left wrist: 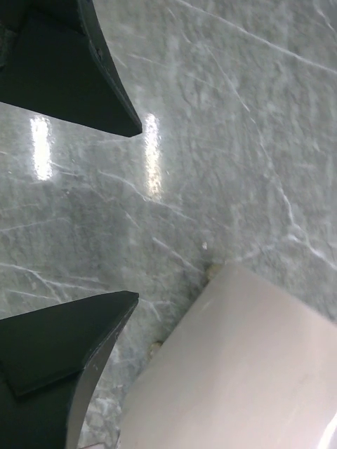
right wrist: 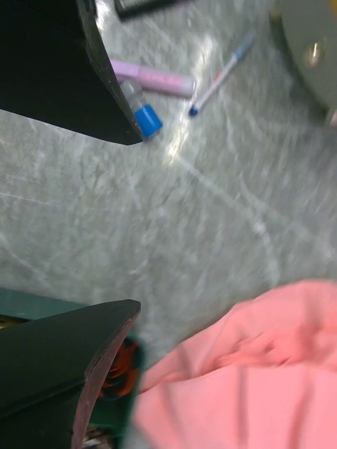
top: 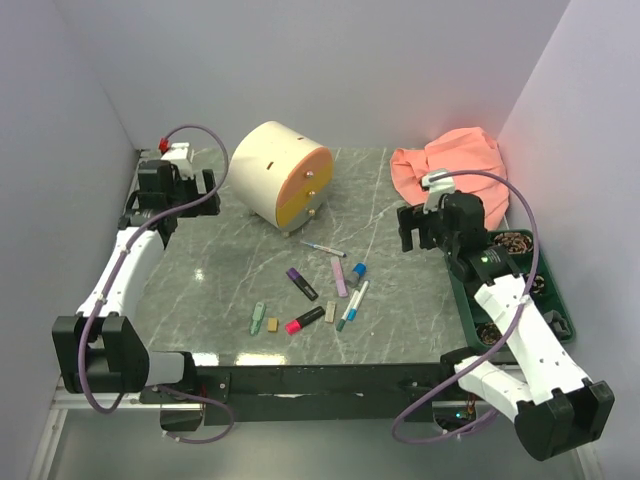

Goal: Sort the stationery into containers
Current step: Move the storage box to the center of the board.

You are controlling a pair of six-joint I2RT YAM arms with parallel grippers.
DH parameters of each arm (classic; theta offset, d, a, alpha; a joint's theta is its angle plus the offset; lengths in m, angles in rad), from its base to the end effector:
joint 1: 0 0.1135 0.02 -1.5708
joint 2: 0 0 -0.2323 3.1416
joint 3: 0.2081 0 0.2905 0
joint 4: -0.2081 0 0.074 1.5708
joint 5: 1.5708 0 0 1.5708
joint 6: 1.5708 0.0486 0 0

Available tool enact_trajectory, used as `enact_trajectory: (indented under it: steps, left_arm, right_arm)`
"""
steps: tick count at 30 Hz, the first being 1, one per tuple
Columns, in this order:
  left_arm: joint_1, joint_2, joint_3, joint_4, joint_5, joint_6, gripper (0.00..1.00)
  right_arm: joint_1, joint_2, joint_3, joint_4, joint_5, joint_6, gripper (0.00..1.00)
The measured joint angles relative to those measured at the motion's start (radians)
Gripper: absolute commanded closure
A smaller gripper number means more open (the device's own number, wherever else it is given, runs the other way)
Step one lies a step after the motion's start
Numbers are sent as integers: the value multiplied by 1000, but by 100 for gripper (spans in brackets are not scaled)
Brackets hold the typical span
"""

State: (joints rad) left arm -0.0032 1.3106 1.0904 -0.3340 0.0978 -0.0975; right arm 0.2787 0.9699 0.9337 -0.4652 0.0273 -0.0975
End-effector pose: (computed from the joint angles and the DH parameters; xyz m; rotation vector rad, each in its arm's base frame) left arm 0.3547 -0.0059 0.2701 -0.0423 2.1260 -0.1635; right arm 0.2718 0.0764 0.2959 -0.3711 2.0395 0.0829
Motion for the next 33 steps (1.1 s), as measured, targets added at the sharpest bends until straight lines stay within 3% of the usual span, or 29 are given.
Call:
enact_trajectory:
  steps: [3,6,10,11,12,14,15,21,28,33]
  left_arm:
    - [0,-39,-61,69,61,14,1]
    - [0,-82,-108,119,126,37,14]
    - [-18,-100,-109,154,187,90,33]
    - [-27,-102,-111,158,203,103,42]
    - [-35,-103,-116,164,212,109,63]
    - [-60,-117,-148,187,243,134,92]
    - [-73,-119,-165,195,254,142,99]
    - [-150,-79,-198,233,310,169,99]
    - [-198,69,-183,320,314,174,99]
    - [-204,195,-103,342,309,182,99]
  right_arm:
    - [1,-29,-33,88,-132,-53,0]
    - [19,-13,-43,175,-264,-48,2]
    - [46,151,3,286,-398,24,2]
    - [51,196,3,317,-426,33,2]
    - [56,231,2,329,-445,37,2]
    - [64,287,-2,352,-484,26,2]
    - [71,305,-5,361,-500,17,3]
    - [84,412,2,467,-599,-101,4]
    - [91,587,117,485,-674,-217,19]
    - [101,725,235,506,-713,-322,20]
